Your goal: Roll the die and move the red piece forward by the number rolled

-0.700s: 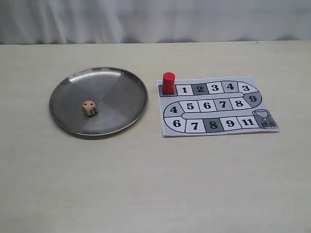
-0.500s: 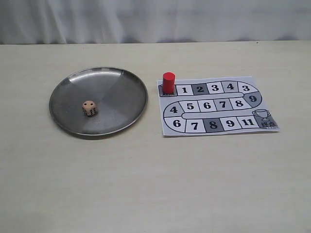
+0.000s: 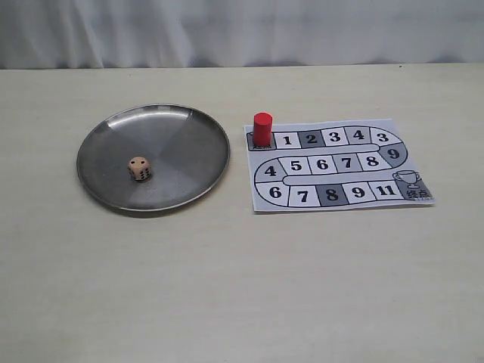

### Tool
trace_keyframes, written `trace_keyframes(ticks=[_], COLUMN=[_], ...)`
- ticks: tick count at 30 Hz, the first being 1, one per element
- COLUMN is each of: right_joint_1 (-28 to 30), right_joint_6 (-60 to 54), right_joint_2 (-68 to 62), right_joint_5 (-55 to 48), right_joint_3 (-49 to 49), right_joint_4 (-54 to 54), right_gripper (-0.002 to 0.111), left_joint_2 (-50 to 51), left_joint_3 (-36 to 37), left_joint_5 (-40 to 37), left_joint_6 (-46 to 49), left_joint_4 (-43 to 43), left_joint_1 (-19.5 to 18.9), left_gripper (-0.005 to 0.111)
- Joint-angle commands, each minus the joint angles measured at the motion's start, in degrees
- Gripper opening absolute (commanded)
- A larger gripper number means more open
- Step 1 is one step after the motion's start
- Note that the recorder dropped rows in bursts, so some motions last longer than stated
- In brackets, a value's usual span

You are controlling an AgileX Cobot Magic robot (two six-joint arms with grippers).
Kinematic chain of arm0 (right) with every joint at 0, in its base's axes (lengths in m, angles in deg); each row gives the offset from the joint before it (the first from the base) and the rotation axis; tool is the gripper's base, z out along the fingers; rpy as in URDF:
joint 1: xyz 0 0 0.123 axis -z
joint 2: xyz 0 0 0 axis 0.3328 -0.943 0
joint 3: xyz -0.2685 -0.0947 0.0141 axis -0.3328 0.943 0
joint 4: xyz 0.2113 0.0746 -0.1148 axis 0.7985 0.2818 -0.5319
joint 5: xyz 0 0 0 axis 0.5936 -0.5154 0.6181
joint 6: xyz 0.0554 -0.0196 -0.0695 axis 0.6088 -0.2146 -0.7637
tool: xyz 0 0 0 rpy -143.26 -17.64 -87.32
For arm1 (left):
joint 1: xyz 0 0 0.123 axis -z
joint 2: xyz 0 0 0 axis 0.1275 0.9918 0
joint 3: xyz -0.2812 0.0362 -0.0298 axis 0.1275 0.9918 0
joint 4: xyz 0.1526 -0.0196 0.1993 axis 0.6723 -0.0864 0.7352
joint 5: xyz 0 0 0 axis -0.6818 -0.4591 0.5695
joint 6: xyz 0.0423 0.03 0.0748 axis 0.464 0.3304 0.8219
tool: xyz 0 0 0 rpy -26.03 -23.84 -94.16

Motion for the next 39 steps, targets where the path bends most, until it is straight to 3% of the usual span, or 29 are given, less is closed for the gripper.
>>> trace_keyframes(ticks=[1, 12, 17, 27, 34, 39], right_joint_1=[0.02, 0.02, 0.02, 0.02, 0.02, 0.02], right_joint_6=[0.07, 2.39, 12.95, 13.78, 7.49, 7.49], right_joint_2=[0.34, 0.36, 0.36, 0.36, -3.48, -14.31], right_joint_5=[0.0, 1.33, 9.7, 29.8, 6.66, 3.26], right_joint_3=[0.26, 0.26, 0.26, 0.26, -10.38, -11.68], right_joint_4=[0.07, 0.07, 0.07, 0.46, 4.79, 4.79], right_gripper=[0.005, 0.005, 0.005, 0.005, 0.005, 0.005], left_joint_2=[-0.06, -0.06, -0.06, -0.06, -0.06, -0.06], left_joint_3=[0.1, 0.1, 0.1, 0.1, 0.1, 0.1], left_joint_5=[0.52, 0.52, 0.52, 0.52, 0.52, 0.52], left_joint_6=[-0.05, -0.05, -0.05, -0.05, -0.05, -0.05], left_joint_4=[0.0, 0.0, 0.0, 0.0, 0.0, 0.0], left_joint_1=[0.14, 0.14, 0.14, 0.14, 0.14, 0.14], left_gripper=[0.0, 0.0, 0.0, 0.0, 0.0, 0.0])
